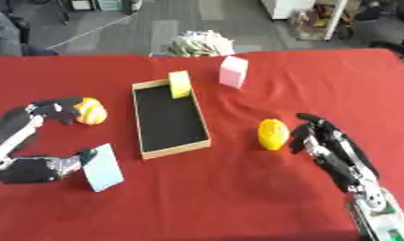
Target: Pick up objects on the table and place them in the box.
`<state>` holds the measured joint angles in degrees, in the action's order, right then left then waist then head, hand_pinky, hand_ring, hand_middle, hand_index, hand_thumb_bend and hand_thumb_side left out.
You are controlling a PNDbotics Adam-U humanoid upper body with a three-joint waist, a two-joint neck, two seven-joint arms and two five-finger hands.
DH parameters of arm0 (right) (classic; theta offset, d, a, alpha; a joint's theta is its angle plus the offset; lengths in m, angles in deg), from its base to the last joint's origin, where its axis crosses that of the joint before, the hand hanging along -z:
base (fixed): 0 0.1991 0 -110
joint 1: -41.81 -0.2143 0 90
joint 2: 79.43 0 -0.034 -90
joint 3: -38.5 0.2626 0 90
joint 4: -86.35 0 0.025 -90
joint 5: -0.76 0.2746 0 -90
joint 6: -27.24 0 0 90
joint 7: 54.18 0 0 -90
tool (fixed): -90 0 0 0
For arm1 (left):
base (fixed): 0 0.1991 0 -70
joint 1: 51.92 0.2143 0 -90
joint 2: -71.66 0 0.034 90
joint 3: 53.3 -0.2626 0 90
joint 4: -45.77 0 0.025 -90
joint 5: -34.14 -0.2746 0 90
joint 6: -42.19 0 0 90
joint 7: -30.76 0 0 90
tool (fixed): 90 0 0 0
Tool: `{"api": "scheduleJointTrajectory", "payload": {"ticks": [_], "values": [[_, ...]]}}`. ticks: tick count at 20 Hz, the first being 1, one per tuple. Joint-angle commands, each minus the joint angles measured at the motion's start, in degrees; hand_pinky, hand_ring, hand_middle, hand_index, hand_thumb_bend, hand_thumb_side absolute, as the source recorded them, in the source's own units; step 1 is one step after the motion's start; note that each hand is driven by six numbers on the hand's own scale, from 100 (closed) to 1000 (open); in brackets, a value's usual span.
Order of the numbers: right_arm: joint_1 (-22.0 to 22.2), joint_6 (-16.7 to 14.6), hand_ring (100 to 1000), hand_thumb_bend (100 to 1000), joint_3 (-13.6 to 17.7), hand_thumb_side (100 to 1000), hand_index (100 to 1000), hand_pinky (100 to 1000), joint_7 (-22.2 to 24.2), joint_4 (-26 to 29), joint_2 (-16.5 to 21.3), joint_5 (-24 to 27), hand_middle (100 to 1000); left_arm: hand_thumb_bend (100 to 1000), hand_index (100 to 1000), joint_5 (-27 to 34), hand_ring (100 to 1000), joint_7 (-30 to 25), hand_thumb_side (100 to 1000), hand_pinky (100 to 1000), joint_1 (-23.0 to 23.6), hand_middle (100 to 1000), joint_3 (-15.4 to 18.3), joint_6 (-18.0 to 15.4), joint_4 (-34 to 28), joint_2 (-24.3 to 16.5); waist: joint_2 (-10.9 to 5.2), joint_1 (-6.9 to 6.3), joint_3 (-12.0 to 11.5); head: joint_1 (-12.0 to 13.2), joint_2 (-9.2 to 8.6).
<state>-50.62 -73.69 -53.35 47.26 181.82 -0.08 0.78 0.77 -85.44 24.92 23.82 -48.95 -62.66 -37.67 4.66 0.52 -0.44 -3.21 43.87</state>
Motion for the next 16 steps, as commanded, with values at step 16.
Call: {"api": "scheduleJointTrajectory", "payload": {"ticks": [16], "values": [[-0.25,-0.03,555,100,-0.48,456,854,506,0.59,0.92,1.21,-0.14,577,703,975,-18.36,728,-5.92,548,807,-9.80,762,-9.73,3.16,12.84,-0.74,-1.69,-1.04,0.25,-0.29,0.24]]}}
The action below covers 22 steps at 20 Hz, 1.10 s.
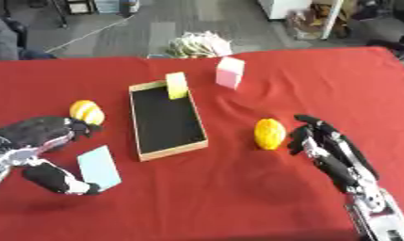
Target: Pick up objects on the table and place them in the box.
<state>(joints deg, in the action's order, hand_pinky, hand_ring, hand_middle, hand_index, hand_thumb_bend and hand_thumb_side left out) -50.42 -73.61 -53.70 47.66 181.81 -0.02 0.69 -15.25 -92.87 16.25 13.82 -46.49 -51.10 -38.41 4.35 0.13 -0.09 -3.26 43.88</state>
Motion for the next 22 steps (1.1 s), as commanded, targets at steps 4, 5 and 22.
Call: {"api": "scheduleJointTrajectory", "payload": {"ticks": [4,5,22], "values": [[-0.50,-0.11,555,100,-0.18,465,854,506,0.27,0.92,1.10,-0.05,577,671,974,-4.66,722,4.45,506,805,-1.44,757,0.21,1.78,4.08,1.89,-1.34,-0.58,-0.11,-0.30,0.24],[-0.51,-0.10,555,100,-0.19,465,854,506,0.29,0.91,1.10,-0.05,577,655,972,-4.78,719,5.05,498,804,-1.45,755,0.15,1.89,4.66,2.34,-1.33,-0.55,-0.09,-0.31,0.24],[-0.47,-0.07,554,100,-0.17,465,853,506,0.26,0.83,1.01,-0.11,577,315,749,6.89,503,15.01,234,681,-0.78,480,0.78,4.96,2.85,3.78,-1.18,-0.45,0.22,-0.11,0.24]]}}
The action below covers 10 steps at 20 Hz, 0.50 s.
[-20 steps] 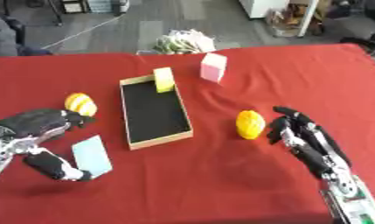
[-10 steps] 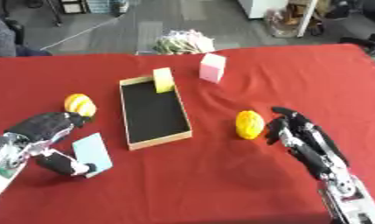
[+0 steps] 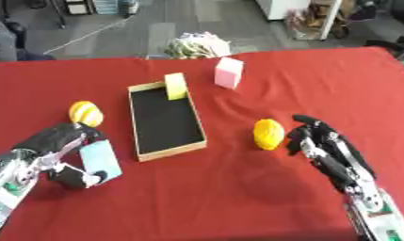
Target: Pick up objects on the table and place them in the box.
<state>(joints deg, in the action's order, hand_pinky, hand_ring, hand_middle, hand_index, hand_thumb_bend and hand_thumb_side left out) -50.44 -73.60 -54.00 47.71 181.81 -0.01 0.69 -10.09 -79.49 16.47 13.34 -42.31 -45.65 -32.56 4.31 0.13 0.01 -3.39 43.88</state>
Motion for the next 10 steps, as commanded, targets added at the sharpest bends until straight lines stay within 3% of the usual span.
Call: {"api": "scheduleJointTrajectory", "payload": {"ticks": [1,2,3,10], "values": [[-0.45,-0.07,554,100,0.14,465,853,506,0.21,0.83,1.00,-0.12,577,311,747,2.45,501,1.95,229,680,-1.32,478,1.50,1.17,-3.58,-2.42,-1.15,-0.47,0.14,-0.01,0.24],[-0.42,-0.08,554,100,0.14,464,853,506,0.20,0.83,1.01,-0.12,577,247,746,3.11,500,2.16,282,678,-1.99,477,1.80,1.49,-4.61,-2.74,-1.18,-0.49,0.16,-0.05,0.24],[-0.40,-0.08,554,100,0.13,466,853,506,0.21,0.82,1.02,-0.13,577,316,746,3.66,499,2.16,221,677,-2.70,475,2.07,1.80,-5.48,-2.99,-1.20,-0.51,0.19,-0.08,0.24],[-0.32,-0.07,554,100,-0.03,466,853,506,0.34,0.77,0.98,-0.05,577,355,748,4.09,504,-0.04,229,681,-10.69,479,0.80,2.25,-3.81,-1.08,-1.27,-0.46,1.09,-0.39,0.24]]}}
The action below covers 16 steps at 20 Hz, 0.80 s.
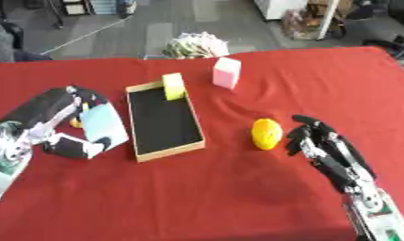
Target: Pick up objects on the table and place them in the box.
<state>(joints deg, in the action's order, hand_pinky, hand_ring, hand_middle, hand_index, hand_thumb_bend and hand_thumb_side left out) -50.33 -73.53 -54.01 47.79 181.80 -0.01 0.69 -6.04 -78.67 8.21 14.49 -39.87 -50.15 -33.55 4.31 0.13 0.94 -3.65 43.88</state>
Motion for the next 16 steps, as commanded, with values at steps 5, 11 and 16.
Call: {"api": "scheduleJointTrajectory", "payload": {"ticks": [5,11,16], "values": [[-0.50,-0.11,554,100,-0.26,466,853,506,0.46,0.75,0.75,0.08,577,387,756,-2.93,514,-2.66,248,686,-8.04,492,-3.88,-2.61,8.00,4.64,-1.13,-0.24,1.41,-0.42,0.24],[-0.71,-0.10,554,100,-0.45,465,854,505,0.64,0.74,0.45,0.29,576,388,770,-7.37,527,0.07,242,699,-11.82,508,-4.42,-4.70,17.52,11.15,-0.93,0.31,2.48,-0.22,0.24],[-0.87,-0.12,554,100,-0.66,461,854,505,0.82,0.70,0.29,0.45,576,372,785,-9.13,534,1.57,237,704,-13.36,521,-4.68,-6.63,22.69,15.05,-0.78,0.77,2.99,-0.15,0.24]]}}
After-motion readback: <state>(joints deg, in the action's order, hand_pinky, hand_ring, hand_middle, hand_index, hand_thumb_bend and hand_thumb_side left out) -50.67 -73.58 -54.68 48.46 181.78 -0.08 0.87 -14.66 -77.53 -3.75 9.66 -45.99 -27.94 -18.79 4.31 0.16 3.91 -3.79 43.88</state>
